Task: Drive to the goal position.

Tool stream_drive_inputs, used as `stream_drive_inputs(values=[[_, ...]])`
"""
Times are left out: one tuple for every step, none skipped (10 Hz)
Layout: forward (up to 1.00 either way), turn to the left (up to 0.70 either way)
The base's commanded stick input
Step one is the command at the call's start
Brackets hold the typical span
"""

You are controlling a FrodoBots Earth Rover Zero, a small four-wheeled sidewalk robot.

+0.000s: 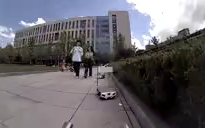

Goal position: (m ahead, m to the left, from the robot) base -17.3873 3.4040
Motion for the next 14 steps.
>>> stream_drive_inputs(values=[[0.05,0.01],[0.05,0.03],[0.05,0.04],[0.05,0.03],[0.05,0.02],[0.05,0.01],[0.05,0.00],[0.06,0.01],[0.05,0.01],[0.05,0.03],[0.05,0.04],[0.05,0.02],[0.05,0.01],[0.05,0.01]])
